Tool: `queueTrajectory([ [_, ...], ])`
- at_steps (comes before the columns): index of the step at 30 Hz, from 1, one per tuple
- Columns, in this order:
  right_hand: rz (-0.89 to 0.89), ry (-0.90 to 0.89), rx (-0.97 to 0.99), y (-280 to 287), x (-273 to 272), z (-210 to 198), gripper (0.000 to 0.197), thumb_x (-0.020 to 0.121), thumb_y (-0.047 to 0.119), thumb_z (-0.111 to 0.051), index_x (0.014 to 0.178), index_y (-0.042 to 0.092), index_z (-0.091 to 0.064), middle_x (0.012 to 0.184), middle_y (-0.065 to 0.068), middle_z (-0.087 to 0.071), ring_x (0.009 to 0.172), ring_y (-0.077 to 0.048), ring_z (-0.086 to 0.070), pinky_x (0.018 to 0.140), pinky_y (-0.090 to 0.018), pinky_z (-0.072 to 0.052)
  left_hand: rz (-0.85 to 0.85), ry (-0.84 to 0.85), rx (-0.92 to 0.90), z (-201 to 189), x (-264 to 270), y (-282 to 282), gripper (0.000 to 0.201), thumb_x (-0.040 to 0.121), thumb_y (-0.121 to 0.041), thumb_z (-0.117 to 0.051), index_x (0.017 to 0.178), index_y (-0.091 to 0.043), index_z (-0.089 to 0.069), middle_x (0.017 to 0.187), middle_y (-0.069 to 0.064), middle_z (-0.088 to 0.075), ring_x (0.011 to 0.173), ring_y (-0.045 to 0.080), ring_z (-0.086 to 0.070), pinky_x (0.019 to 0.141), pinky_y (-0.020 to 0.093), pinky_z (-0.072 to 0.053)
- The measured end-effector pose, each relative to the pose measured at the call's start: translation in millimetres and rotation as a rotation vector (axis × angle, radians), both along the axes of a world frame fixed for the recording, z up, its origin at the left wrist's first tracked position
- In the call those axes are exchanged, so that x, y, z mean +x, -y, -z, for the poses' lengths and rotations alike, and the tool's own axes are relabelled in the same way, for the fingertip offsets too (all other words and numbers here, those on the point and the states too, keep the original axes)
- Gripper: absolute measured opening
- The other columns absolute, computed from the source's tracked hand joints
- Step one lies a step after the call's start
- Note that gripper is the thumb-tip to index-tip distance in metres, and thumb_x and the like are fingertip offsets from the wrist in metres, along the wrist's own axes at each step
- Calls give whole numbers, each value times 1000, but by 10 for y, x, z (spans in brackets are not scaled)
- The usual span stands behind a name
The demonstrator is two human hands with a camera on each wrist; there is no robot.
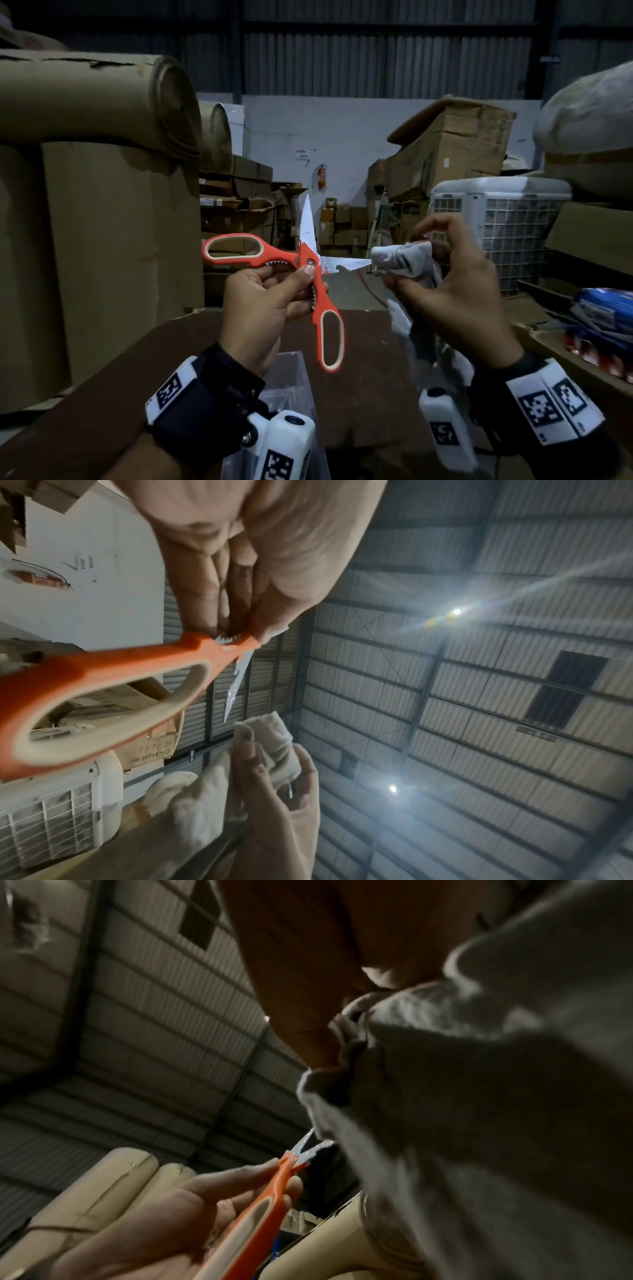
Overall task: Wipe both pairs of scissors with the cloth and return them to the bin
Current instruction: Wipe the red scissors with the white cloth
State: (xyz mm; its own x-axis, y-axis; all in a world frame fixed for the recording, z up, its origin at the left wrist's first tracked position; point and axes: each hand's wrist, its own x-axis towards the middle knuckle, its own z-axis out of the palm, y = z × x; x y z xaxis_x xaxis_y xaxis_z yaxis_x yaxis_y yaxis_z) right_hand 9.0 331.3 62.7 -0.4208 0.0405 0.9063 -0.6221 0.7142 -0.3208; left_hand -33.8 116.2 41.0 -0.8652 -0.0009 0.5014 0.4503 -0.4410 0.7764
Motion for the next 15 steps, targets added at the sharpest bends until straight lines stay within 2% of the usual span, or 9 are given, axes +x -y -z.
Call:
queueTrajectory([
  [1, 4, -35, 27, 33, 28, -2, 42, 74, 29, -84, 106, 23, -57, 95, 16, -66, 90, 3, -67, 71, -15, -57, 5, 4, 1, 10, 8, -14, 12, 89, 0, -67, 101, 3, -70, 96, 22, -77, 85, 35, -76, 63, 34, -63],
  [3, 11, -134, 99, 104, 73, 15, 26, 79, 23, -82, 102, 19, -70, 97, 17, -69, 91, 3, -67, 73, -16, -57, 9, 11, -9, 34, 22, -46, 12, 89, 0, -67, 101, 2, -70, 95, 21, -77, 84, 35, -76, 62, 34, -63],
  [5, 89, -240, 206, 154, 75, 56, 22, 82, 13, -77, 103, 16, -75, 102, 4, -71, 92, -4, -64, 76, -19, -55, 16, 12, -32, 67, 28, -84, 12, 90, 0, -68, 101, 2, -70, 94, 21, -77, 83, 34, -77, 60, 33, -62],
  [7, 185, -306, 333, 191, 14, 110, 22, 84, 9, -73, 106, 10, -74, 103, -8, -67, 90, -13, -60, 75, -19, -52, 27, 5, -64, 96, 43, -127, 14, 89, -3, -69, 102, 1, -71, 94, 20, -78, 84, 33, -77, 63, 36, -63],
  [10, 228, -287, 520, 259, -74, 186, 21, 89, 10, -67, 108, 6, -73, 103, -15, -62, 89, -21, -57, 69, -29, -54, 23, 0, -61, 121, 63, -173, 15, 87, -4, -70, 101, 1, -73, 92, 17, -78, 78, 28, -77, 63, 36, -63],
  [15, 253, -190, 666, 310, -71, 199, 32, 90, 13, -54, 119, 7, -68, 110, -16, -60, 96, -25, -56, 67, -31, -54, 18, -6, -8, 87, 51, -122, 14, 88, 0, -68, 102, 4, -71, 90, 17, -78, 74, 26, -77, 58, 31, -60],
])
